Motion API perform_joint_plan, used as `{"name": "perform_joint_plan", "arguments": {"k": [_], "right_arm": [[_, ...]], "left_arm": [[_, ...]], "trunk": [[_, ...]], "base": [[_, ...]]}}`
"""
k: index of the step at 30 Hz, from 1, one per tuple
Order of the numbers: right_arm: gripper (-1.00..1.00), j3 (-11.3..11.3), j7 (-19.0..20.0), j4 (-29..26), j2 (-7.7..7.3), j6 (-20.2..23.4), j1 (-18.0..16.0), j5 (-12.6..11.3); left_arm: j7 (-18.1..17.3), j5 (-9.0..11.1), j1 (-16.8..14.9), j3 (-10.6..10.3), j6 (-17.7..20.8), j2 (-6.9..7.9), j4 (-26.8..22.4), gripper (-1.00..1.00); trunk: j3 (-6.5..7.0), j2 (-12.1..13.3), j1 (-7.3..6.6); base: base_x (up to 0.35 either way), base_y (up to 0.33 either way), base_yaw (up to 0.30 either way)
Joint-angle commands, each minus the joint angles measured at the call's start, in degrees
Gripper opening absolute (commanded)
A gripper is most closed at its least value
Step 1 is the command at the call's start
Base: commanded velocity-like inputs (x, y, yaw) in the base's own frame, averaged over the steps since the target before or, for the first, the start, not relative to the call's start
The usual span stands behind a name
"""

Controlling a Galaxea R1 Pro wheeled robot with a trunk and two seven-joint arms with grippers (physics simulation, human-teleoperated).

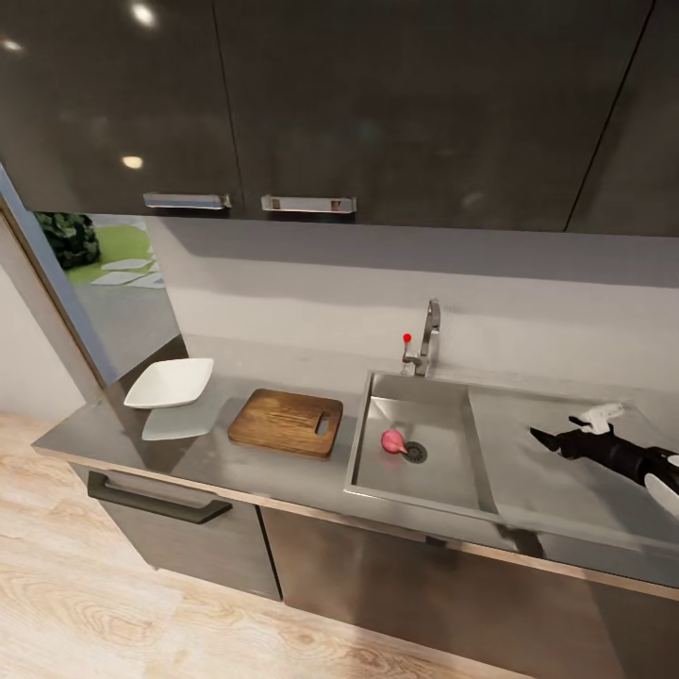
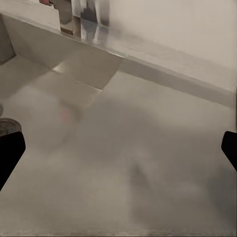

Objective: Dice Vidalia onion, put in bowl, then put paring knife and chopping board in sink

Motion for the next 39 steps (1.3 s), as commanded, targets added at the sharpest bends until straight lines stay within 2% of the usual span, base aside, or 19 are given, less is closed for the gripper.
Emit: {"name": "perform_joint_plan", "arguments": {"k": [1,3,5,6,7,10,15,39], "right_arm": [[1.00,0.13,0.34,-0.02,-0.25,0.15,-0.02,-0.59],[1.00,-0.46,0.72,-0.02,-0.51,0.08,0.10,-0.57],[1.00,-2.60,1.05,-0.02,-0.76,0.20,0.20,-0.56],[1.00,-7.13,1.22,-0.02,-0.94,0.43,0.26,-0.53],[1.00,-8.19,1.24,-0.02,-0.96,0.50,0.27,-0.51],[1.00,-10.86,1.28,-0.02,-1.01,1.09,0.29,-0.48],[1.00,-12.66,1.31,-0.02,-1.06,2.81,0.30,-0.38],[1.00,-12.96,1.31,-0.02,-1.04,3.10,0.30,-0.45]], "left_arm": [[-0.05,0.04,0.02,0.37,-0.06,-0.04,-0.10,1.00],[-0.05,0.04,0.02,0.37,-0.05,-0.04,-0.10,1.00],[-0.05,0.04,0.02,0.39,-0.05,-0.04,-0.10,1.00],[-0.05,0.04,0.02,0.41,-0.08,-0.04,-0.10,1.00],[-0.05,0.04,0.02,0.40,-0.07,-0.04,-0.10,1.00],[-0.05,0.04,0.02,0.38,-0.08,-0.04,-0.10,1.00],[-0.05,0.04,0.02,0.38,-0.09,-0.04,-0.10,1.00],[-0.05,0.04,0.02,0.40,-0.14,-0.04,-0.10,1.00]], "trunk": [[-0.11,-0.11,0.04],[-0.11,-0.11,0.04],[-0.11,-0.11,0.04],[-0.11,-0.11,0.04],[-0.11,-0.11,0.04],[-0.11,-0.11,0.04],[-0.11,-0.11,0.04],[-0.11,-0.11,0.04]], "base": [[0.000,0.000,0.000],[0.000,0.000,0.000],[0.000,0.000,-0.045],[0.000,0.000,-0.186],[0.000,0.000,-0.204],[0.000,0.000,-0.232],[0.000,0.000,-0.273],[0.000,0.000,-0.276]]}}
